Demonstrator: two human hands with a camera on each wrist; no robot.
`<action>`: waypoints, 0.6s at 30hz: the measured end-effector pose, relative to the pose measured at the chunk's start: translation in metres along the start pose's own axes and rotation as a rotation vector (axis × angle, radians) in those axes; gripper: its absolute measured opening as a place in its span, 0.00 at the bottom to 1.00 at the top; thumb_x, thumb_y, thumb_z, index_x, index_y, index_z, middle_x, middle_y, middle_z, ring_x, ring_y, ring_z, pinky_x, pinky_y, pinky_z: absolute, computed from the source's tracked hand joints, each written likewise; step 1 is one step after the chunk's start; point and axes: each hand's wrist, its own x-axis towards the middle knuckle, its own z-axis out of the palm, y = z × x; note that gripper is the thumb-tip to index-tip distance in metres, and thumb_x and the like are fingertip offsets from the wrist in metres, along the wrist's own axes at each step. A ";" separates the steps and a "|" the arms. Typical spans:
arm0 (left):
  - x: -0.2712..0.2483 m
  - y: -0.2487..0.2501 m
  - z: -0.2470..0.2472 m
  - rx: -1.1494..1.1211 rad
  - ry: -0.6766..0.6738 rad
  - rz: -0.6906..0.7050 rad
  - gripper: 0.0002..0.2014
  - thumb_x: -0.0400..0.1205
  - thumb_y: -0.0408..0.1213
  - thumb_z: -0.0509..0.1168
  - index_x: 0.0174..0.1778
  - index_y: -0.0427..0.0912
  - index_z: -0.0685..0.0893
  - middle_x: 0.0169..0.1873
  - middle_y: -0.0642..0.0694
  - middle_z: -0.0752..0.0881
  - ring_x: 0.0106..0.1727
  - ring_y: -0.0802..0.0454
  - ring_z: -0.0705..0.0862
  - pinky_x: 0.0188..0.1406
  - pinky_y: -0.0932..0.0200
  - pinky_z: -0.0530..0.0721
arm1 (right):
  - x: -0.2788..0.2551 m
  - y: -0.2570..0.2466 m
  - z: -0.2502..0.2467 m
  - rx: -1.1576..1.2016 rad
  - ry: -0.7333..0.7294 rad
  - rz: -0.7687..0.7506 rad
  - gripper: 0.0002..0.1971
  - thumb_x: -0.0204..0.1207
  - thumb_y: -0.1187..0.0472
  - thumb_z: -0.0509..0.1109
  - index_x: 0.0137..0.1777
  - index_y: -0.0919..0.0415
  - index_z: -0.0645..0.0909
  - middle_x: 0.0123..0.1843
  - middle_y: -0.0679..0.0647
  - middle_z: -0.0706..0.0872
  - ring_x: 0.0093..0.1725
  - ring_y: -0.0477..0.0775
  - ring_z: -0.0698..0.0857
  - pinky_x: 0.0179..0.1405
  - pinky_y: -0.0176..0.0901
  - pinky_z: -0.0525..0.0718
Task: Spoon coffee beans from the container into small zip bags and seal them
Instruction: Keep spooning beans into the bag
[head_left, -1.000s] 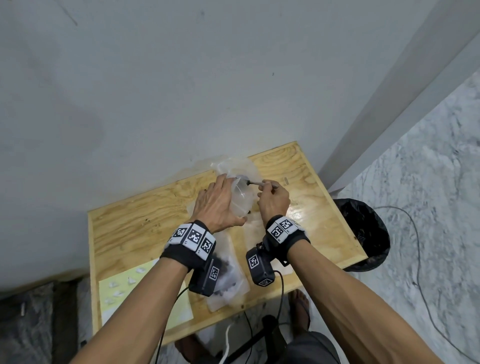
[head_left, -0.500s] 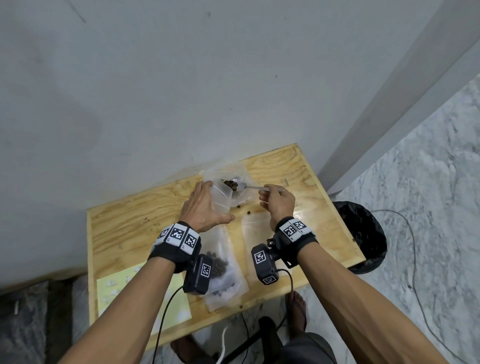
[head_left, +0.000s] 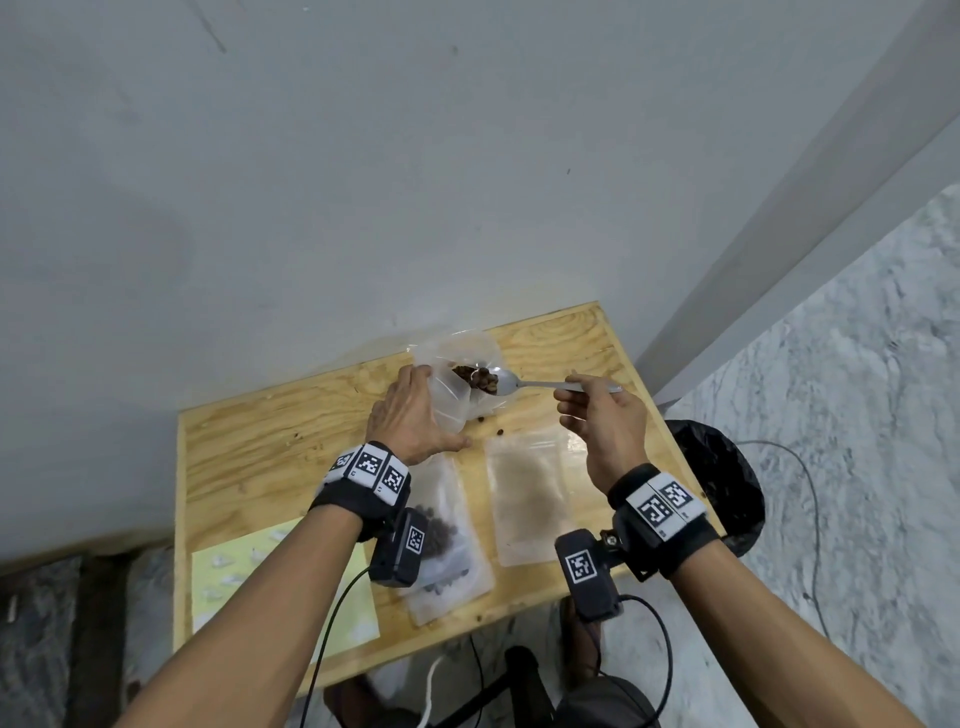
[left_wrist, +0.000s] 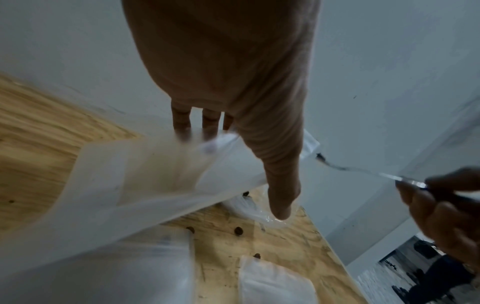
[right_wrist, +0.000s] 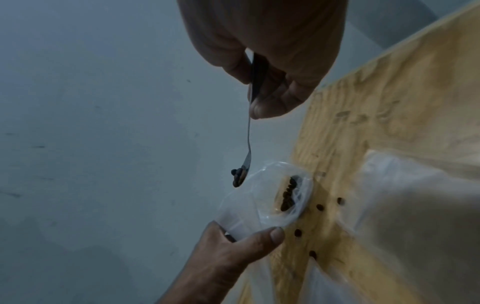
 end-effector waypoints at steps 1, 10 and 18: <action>0.000 0.001 0.001 0.005 0.003 0.001 0.57 0.61 0.63 0.80 0.79 0.41 0.61 0.75 0.44 0.67 0.72 0.42 0.73 0.64 0.43 0.79 | -0.004 -0.004 0.001 -0.010 -0.011 -0.026 0.09 0.80 0.66 0.65 0.49 0.68 0.86 0.36 0.59 0.88 0.32 0.52 0.84 0.32 0.39 0.83; -0.001 0.012 0.004 -0.082 0.034 0.009 0.56 0.60 0.63 0.80 0.79 0.41 0.62 0.75 0.45 0.68 0.74 0.42 0.72 0.67 0.44 0.78 | -0.037 -0.003 0.031 -0.486 -0.237 -0.515 0.08 0.83 0.62 0.65 0.51 0.59 0.87 0.40 0.43 0.88 0.39 0.36 0.86 0.33 0.26 0.79; -0.001 0.006 -0.001 -0.169 0.028 -0.025 0.56 0.62 0.61 0.81 0.80 0.40 0.61 0.76 0.46 0.67 0.74 0.44 0.73 0.67 0.42 0.78 | -0.026 0.013 0.008 -0.409 0.009 -0.595 0.08 0.82 0.63 0.65 0.49 0.55 0.87 0.47 0.49 0.89 0.47 0.48 0.88 0.35 0.30 0.82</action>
